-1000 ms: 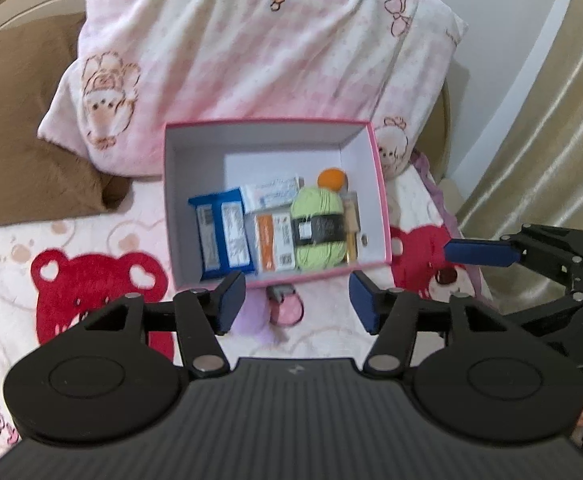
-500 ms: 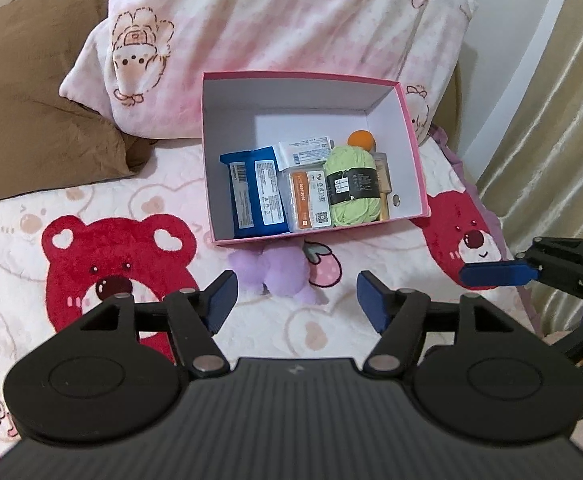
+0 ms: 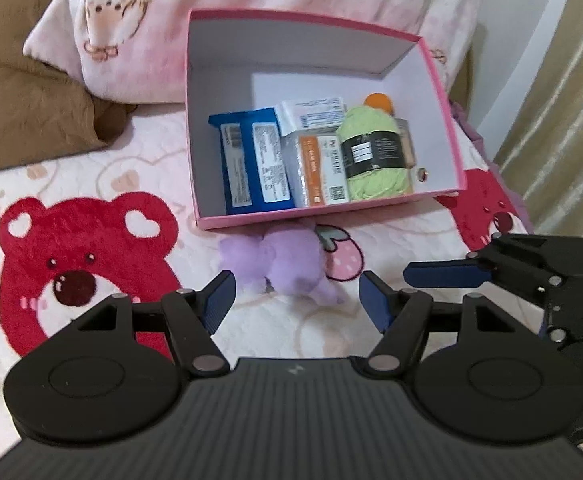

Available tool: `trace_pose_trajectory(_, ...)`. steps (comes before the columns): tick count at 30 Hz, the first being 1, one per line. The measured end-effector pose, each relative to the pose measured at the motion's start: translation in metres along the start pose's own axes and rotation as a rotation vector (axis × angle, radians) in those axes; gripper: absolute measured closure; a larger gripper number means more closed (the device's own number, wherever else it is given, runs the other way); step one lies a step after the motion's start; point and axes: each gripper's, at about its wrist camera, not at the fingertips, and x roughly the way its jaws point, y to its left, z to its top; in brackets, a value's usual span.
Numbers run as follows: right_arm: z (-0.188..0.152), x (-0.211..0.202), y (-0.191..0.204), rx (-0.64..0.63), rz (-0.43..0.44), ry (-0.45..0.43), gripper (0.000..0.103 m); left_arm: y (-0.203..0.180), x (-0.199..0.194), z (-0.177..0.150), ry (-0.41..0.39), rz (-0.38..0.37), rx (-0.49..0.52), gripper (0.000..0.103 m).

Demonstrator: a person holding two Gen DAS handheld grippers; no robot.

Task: Organize objects
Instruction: 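Withdraw the left gripper from the box toward the purple plush toy, then lower the left gripper onto the purple plush toy and close it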

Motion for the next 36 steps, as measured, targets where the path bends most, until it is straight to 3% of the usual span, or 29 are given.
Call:
trace_pose_trajectory(15, -0.021, 0.085, -0.027, 0.026, -0.115, -0.029, 0.022, 0.022, 0.068, -0.023, -0.118, 0.003, -0.159, 0.038)
trace_pose_trajectory(20, -0.024, 0.093, -0.029, 0.036, -0.114, -0.035, 0.022, 0.026, 0.078, -0.024, -0.126, 0.045, -0.167, 0.038)
trace_pose_trajectory(25, -0.023, 0.097, -0.032, 0.045, -0.125, -0.042, 0.023, 0.031, 0.092, -0.024, -0.080, 0.053, -0.171, 0.036)
trace_pose_trajectory(36, -0.021, 0.113, -0.042, 0.059, -0.093, -0.038, 0.046, 0.032, 0.105, -0.022, -0.069, 0.021, -0.161, 0.035)
